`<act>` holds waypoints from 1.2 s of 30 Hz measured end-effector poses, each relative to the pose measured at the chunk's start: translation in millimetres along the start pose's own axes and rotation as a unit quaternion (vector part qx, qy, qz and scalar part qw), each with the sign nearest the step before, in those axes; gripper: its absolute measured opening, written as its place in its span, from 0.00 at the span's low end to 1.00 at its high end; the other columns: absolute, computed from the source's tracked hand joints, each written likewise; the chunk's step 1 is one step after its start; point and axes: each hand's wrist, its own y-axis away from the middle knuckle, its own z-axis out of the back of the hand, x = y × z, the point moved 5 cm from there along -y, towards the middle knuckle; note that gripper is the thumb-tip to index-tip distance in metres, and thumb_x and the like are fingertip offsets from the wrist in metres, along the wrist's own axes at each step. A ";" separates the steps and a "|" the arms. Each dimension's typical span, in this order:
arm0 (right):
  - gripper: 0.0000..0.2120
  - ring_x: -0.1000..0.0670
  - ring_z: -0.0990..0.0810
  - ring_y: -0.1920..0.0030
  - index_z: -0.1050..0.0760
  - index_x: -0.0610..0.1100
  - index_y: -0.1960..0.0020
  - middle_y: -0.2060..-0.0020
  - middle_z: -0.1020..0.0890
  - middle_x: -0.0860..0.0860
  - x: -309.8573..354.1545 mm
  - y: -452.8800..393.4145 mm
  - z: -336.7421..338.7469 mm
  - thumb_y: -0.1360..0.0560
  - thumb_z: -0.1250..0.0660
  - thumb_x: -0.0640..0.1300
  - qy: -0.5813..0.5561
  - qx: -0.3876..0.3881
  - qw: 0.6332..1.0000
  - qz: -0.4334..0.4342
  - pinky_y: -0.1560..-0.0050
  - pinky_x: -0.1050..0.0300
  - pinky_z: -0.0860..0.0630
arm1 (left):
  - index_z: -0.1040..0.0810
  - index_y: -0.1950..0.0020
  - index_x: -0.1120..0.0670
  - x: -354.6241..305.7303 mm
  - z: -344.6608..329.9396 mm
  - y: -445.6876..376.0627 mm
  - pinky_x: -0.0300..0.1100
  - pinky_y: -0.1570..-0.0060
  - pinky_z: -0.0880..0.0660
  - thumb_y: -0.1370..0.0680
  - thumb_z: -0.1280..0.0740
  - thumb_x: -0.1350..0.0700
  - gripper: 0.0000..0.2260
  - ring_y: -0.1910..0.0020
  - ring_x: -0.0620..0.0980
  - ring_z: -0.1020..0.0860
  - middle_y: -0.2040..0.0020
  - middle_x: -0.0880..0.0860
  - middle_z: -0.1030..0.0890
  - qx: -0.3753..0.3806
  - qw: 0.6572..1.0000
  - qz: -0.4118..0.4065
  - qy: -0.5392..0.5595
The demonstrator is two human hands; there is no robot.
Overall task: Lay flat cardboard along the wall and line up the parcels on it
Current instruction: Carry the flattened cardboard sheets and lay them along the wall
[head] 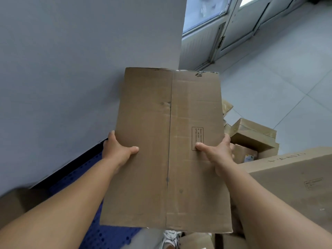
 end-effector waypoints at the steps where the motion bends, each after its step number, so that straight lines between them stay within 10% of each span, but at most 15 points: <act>1: 0.50 0.38 0.39 0.30 0.48 0.52 0.24 0.28 0.39 0.46 1.0 14.7 -7.4 0.37 0.22 0.55 0.001 0.005 1.000 0.010 0.30 0.41 0.37 | 0.45 0.23 0.50 13.3 14.7 7.9 0.53 0.37 0.30 0.34 0.22 0.52 0.46 0.34 0.58 0.30 0.29 0.55 0.34 -0.007 1.000 0.002 0.007; 16: 0.46 0.41 0.35 0.34 0.46 0.54 0.26 0.34 0.37 0.49 -14.4 163.6 -146.7 0.35 0.23 0.54 0.126 0.125 0.982 0.069 0.35 0.42 0.33 | 0.44 0.25 0.49 247.5 129.3 84.4 0.54 0.40 0.27 0.34 0.22 0.53 0.44 0.37 0.60 0.28 0.31 0.57 0.33 -0.068 0.984 0.140 0.088; 36: 0.49 0.46 0.32 0.35 0.51 0.53 0.22 0.33 0.39 0.48 -86.6 124.1 -374.5 0.33 0.23 0.52 0.208 0.299 0.926 0.102 0.34 0.45 0.33 | 0.40 0.28 0.49 472.8 87.7 23.1 0.54 0.35 0.30 0.48 0.22 0.41 0.53 0.35 0.60 0.29 0.33 0.57 0.29 -0.166 0.937 0.288 0.111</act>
